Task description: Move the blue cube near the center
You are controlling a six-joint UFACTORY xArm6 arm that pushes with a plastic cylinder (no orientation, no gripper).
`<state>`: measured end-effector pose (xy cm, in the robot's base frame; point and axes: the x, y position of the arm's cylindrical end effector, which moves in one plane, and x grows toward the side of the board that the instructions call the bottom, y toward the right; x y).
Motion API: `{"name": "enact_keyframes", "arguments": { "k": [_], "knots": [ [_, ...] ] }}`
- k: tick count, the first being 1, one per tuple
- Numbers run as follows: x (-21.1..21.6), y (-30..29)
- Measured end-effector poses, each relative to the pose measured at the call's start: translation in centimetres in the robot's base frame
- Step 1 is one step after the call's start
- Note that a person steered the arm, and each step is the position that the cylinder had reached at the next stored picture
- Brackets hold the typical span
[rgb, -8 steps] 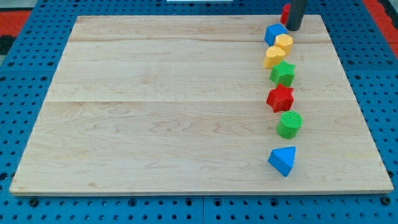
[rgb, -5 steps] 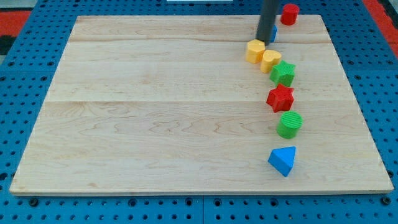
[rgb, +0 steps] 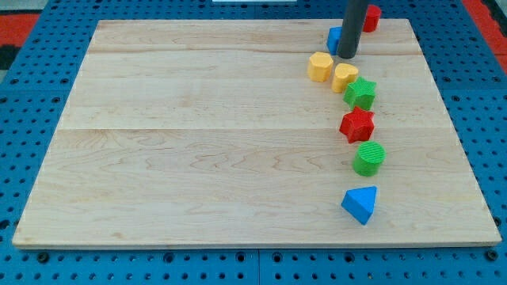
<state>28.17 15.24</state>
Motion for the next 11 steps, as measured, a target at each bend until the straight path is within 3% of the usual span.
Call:
{"name": "enact_keyframes", "arguments": {
  "k": [10, 11],
  "knots": [
    [-0.7, 3.3],
    [-2.4, 6.1]
  ]
}}
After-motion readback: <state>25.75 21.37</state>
